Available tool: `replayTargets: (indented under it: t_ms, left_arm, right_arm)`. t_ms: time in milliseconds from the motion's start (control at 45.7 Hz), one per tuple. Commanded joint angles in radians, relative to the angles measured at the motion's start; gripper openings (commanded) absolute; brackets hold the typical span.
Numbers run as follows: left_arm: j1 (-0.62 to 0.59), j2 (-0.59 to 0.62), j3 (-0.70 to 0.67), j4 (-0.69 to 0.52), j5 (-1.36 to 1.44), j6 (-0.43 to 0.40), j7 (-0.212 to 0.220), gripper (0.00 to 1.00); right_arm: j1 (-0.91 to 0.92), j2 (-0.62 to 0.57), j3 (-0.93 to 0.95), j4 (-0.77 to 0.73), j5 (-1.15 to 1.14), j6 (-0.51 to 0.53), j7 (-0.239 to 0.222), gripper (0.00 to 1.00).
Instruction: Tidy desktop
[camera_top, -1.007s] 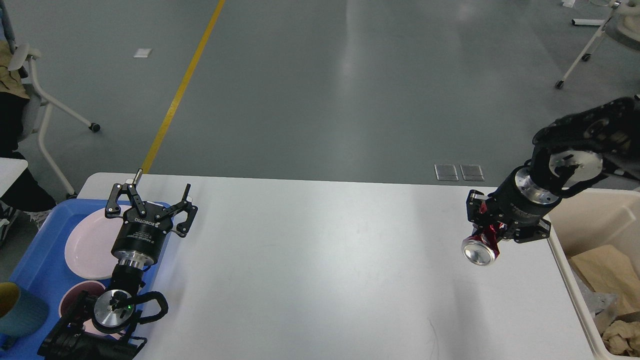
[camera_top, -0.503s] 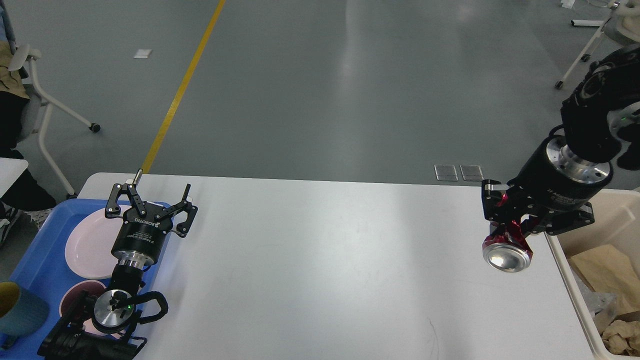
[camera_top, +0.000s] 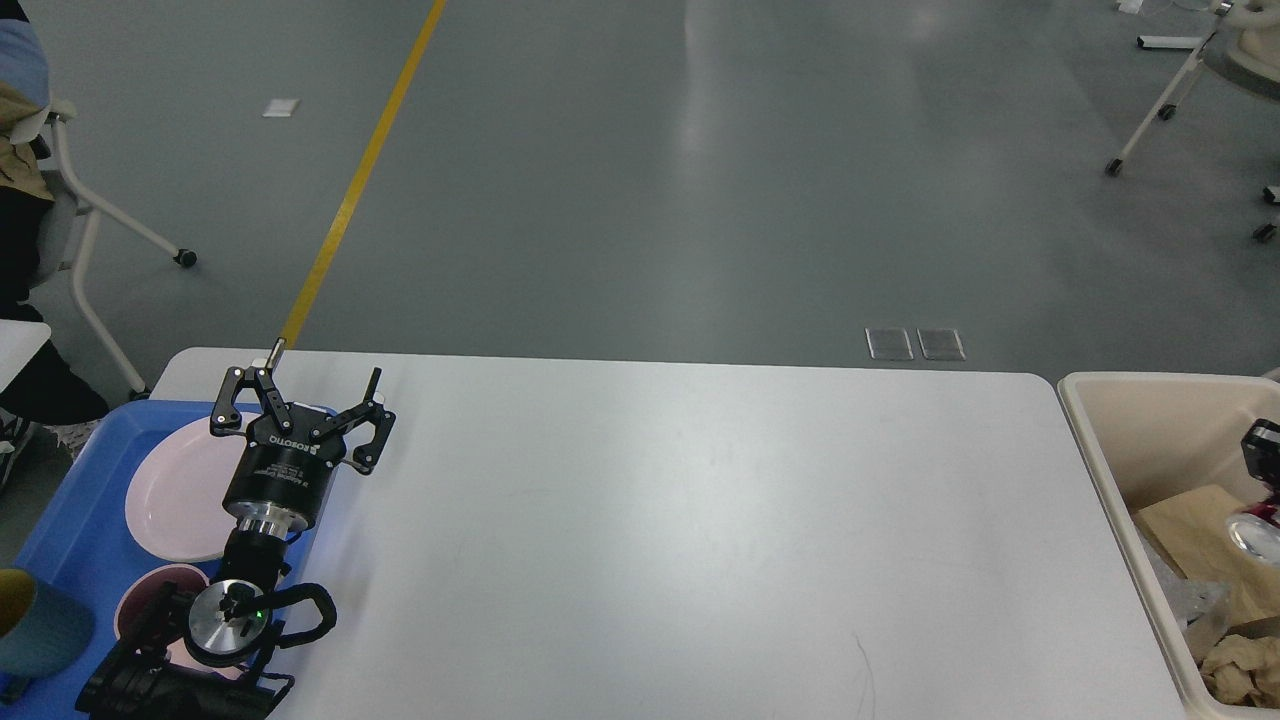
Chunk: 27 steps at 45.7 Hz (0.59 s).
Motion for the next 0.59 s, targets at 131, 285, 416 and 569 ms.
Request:
replayTargets:
  t_ms: [131,285,416,569]
  left_arm:
    - [0.000,0.000,0.000,0.000,0.000,0.000,-0.001,0.96]
    - [0.000,0.000,0.000,0.000,0.000,0.000,0.000,0.96]
    - [0.000,0.000,0.000,0.000,0.000,0.000,-0.001,0.96]
    - [0.000,0.000,0.002,0.000,0.000,0.000,0.000,0.96]
  right_arm:
    - [-0.665,0.230,0.330,-0.686,0.001,-0.027,0.000,0.00]
    - [-0.842,0.374,0.343,-0.850,0.003,-0.191,0.000,0.00]
    - [-0.862,0.385,0.349,-0.849,0.003,-0.255,0.000,0.00]
    - [-0.862,0.385,0.355,-0.850,0.003,-0.277,0.000,0.00]
